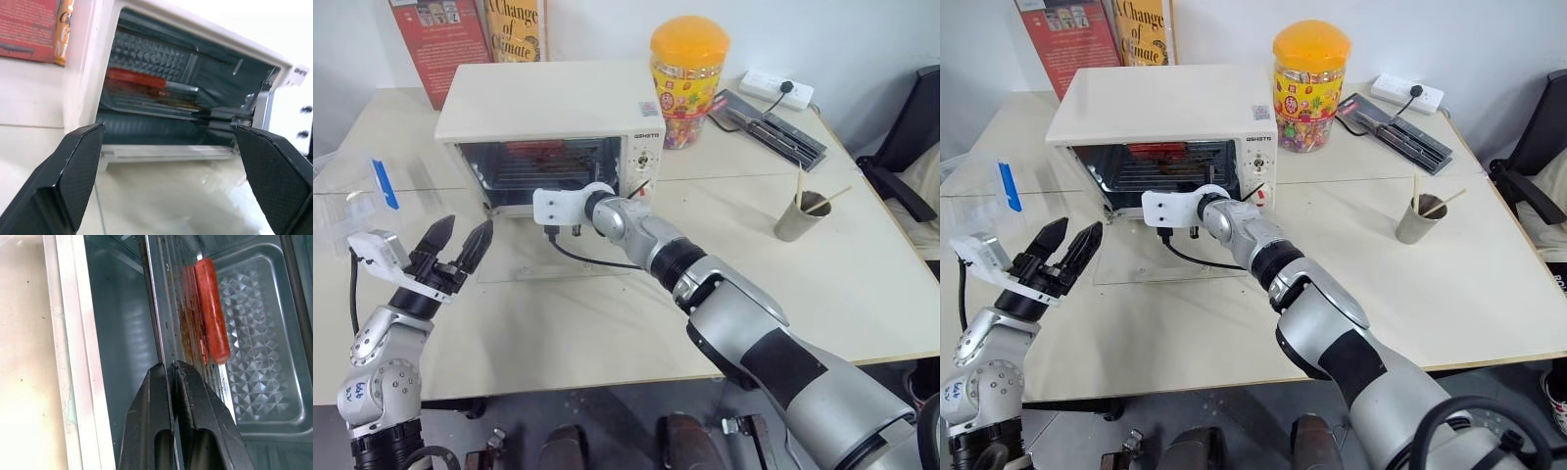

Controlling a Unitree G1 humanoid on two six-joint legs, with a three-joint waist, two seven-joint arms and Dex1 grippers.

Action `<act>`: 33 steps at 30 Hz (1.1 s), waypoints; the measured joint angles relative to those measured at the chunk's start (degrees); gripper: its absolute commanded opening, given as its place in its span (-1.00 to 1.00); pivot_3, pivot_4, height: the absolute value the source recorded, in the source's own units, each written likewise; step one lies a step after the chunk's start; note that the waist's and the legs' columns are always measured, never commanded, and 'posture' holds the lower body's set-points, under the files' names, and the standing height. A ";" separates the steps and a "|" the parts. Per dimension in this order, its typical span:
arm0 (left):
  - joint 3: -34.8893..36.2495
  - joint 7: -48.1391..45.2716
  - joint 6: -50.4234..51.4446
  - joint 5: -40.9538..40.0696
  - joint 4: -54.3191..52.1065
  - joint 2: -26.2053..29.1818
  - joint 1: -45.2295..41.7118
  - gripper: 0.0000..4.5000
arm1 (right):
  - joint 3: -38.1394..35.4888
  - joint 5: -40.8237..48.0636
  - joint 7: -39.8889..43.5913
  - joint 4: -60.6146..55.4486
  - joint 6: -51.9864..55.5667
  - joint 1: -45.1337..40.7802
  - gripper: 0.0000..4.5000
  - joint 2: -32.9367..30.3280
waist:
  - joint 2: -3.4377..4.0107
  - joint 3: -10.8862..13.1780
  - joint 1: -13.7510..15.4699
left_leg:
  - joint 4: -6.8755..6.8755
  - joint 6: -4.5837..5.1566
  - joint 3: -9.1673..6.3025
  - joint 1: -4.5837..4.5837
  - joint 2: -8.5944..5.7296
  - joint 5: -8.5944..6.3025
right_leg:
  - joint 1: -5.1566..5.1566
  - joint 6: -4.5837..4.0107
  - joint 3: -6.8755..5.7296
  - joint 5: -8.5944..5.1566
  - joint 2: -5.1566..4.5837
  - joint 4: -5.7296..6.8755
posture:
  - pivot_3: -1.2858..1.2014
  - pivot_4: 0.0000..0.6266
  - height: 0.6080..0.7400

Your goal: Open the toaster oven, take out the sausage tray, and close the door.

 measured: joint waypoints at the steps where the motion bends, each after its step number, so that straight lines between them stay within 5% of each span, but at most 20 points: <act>1: -0.01 -0.01 0.13 -0.04 0.06 0.28 -0.62 1.00 | -0.01 -0.08 0.04 -0.02 -0.18 0.01 -0.99 -0.05 | 0.00 0.00 0.00 | -0.01 0.00 0.00 0.00 0.00 0.00 | 0.00 0.00 0.00 0.00 0.00 -0.01 | 0.03 -0.52 1.00; 8: -1.03 -0.60 0.50 -0.01 3.14 1.45 -4.70 1.00 | -0.23 -0.09 3.86 -4.40 -1.66 1.58 -0.99 -2.44 | 0.00 0.00 -0.03 | -0.06 0.00 0.00 -0.04 0.00 0.00 | -0.01 0.00 -0.02 0.00 0.02 -0.09 | 0.03 -0.52 1.00; 33: -5.91 -11.21 -3.70 5.46 27.95 8.79 -23.71 1.00 | -0.41 -2.69 19.68 -46.88 6.84 21.65 -0.99 -12.58 | -0.06 0.04 0.42 | -0.02 0.00 -0.05 -0.14 -0.01 0.00 | -0.03 0.01 -0.16 0.00 0.04 -0.13 | 0.03 -0.52 1.00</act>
